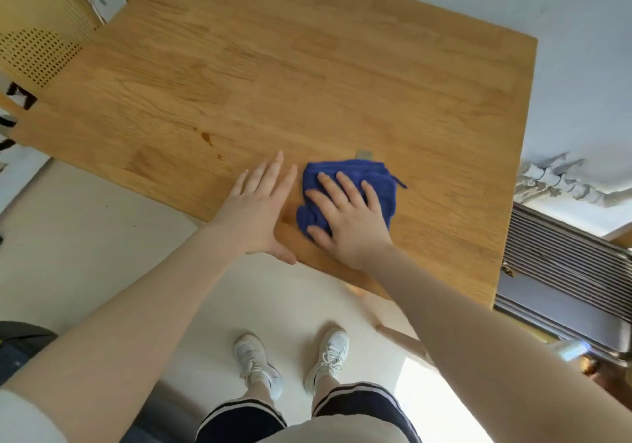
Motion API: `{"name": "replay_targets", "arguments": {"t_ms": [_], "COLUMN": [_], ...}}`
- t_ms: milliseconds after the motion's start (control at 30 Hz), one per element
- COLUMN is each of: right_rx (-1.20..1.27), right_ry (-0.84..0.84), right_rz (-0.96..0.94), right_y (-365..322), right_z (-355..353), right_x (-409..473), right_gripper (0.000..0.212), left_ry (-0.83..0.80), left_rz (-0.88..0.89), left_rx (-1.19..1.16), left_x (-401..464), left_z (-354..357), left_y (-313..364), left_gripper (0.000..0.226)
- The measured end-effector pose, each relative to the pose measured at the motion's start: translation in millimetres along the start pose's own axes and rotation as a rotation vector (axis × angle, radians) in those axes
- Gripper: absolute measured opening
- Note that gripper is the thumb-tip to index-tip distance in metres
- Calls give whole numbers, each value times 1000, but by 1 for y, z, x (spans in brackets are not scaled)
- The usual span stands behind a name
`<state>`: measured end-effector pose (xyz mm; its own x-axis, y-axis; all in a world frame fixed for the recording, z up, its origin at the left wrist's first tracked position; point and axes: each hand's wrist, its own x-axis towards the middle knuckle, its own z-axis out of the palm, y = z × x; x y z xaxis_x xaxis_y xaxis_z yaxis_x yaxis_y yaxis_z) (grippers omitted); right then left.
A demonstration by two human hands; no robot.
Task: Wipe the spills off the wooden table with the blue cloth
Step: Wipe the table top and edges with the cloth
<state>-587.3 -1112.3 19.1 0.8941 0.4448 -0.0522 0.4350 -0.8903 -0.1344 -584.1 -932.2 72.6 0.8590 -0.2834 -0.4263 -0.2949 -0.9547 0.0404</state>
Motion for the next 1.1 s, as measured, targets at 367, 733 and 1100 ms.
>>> {"name": "replay_targets", "arguments": {"t_ms": [367, 733, 1100], "right_rx": [4, 59, 28], "right_ry": [-15, 26, -36], "right_rz": [136, 427, 115], "right_y": [-67, -53, -74], "right_z": [14, 5, 4], "right_x": [-1, 67, 82], "right_gripper": [62, 58, 64], "left_ry": [29, -22, 10], "left_rz": [-141, -317, -260], "left_rx": [-75, 8, -58], "left_x": [-7, 12, 15], "left_z": [-6, 3, 10], "left_y": [-94, -128, -132], "left_gripper": [119, 145, 140]}}
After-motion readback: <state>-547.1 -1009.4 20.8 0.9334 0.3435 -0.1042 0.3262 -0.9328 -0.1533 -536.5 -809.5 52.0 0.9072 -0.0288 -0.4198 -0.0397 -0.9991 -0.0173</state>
